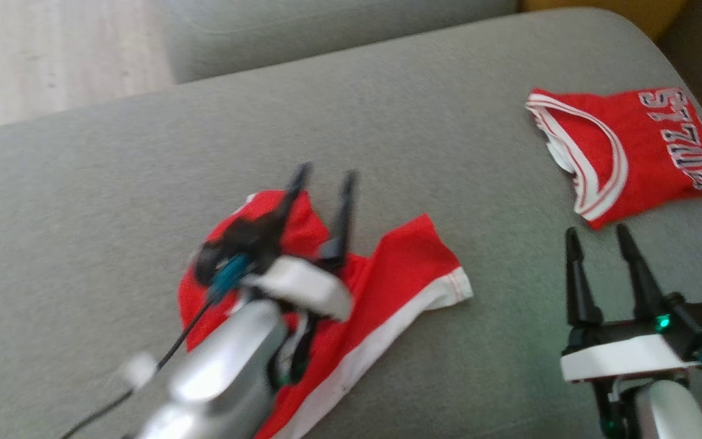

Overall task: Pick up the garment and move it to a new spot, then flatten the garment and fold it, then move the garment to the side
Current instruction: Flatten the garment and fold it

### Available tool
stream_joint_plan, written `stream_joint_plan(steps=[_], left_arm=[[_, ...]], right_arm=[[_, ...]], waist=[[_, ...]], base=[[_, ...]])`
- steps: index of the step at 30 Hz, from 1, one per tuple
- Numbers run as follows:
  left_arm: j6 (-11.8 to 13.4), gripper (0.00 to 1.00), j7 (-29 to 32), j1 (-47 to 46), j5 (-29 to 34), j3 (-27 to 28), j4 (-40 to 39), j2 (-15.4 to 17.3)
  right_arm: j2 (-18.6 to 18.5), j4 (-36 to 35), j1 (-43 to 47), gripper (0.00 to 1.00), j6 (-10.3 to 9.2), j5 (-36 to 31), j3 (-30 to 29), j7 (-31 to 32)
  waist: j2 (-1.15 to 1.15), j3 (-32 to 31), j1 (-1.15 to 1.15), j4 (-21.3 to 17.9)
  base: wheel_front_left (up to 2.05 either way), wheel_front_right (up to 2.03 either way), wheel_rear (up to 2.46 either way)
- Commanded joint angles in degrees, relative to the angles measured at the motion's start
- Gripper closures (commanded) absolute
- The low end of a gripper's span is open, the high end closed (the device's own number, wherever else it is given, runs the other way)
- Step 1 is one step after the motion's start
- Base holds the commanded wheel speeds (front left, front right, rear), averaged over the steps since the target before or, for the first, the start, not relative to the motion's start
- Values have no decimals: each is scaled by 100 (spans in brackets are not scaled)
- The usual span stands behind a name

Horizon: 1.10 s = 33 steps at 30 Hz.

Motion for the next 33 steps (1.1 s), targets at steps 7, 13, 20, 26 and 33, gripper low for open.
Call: stream_joint_plan(steps=[7, 13, 20, 26, 33], left_arm=[[545, 0, -60, 1910, 1164, 1304, -1833, 1043], [432, 0, -61, 2991, 1680, 2018, -2305, 1278], [-234, 0, -62, 3814, 2289, 3116, -2482, 1055], [-831, 0, -62, 4054, 2692, 3750, -2241, 656], [-1220, 0, -62, 4142, 3013, 4427, -2033, 287]], right_arm=[[-34, -268, 1, 0, 39, -285, -380, -61], [-34, -100, 135, 0, 39, -309, -438, -61], [-34, 204, 328, 0, 39, -261, -296, -61], [-34, 387, 418, 0, 39, -168, -186, -61], [-34, 443, 417, 0, 39, -119, 18, -61]], waist=[[0, -481, 0, 777], [0, -566, 0, 1084], [0, -633, 0, 1295], [0, -661, 0, 1281], [0, -673, 0, 1220]], base=[[0, 0, 0], [0, 0, 0], [0, 0, 0], [0, 0, 0], [0, 0, 0]])
